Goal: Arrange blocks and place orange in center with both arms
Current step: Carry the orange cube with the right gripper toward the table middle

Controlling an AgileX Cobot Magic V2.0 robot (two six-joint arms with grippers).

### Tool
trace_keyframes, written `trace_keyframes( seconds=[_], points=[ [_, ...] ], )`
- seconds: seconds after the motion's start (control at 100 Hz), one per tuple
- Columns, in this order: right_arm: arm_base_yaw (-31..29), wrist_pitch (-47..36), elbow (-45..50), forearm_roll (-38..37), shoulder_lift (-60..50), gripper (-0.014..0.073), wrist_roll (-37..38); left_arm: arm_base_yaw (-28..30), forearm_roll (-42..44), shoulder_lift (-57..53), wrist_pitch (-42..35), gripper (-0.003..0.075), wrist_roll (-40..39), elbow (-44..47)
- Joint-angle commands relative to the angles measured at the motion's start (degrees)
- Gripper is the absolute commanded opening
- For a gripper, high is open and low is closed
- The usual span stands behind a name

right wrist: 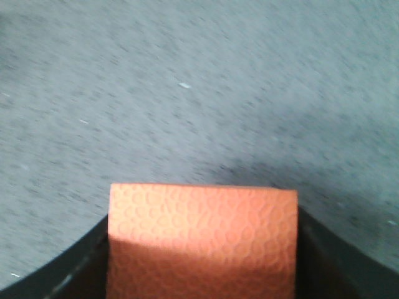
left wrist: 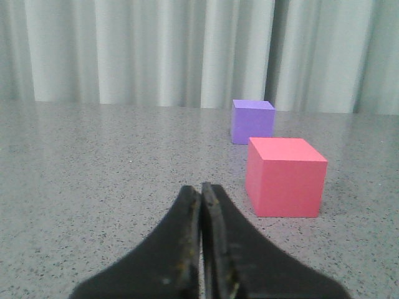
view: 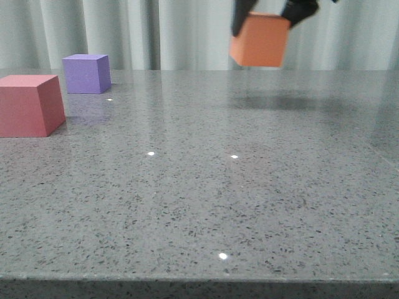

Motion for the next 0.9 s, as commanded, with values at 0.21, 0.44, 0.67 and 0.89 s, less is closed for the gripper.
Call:
trace_keyframes(
  seconds=[0.21, 0.44, 0.67, 0.89],
  points=[
    [8.66, 5.75, -16.59, -10.67, 6.78, 0.0205, 11.49, 0.16, 0.00, -2.04, -4.59, -0.0020, -0.57, 2.42],
    [12.04, 8.17, -26.97, -10.67, 14.48, 0.0205, 15.08, 0.16, 0.00, -2.04, -4.59, -0.0020, -0.57, 2.42],
    [12.37, 9.47, -29.84, -10.56, 17.94, 0.0205, 19.30, 0.16, 0.00, -2.04, -4.59, -0.0020, -0.57, 2.42],
    [12.44, 9.79, -29.84, -9.99, 18.70, 0.0235, 19.31, 0.16, 0.00, -2.04, -4.59, -0.0020, -0.57, 2.42]
  ],
)
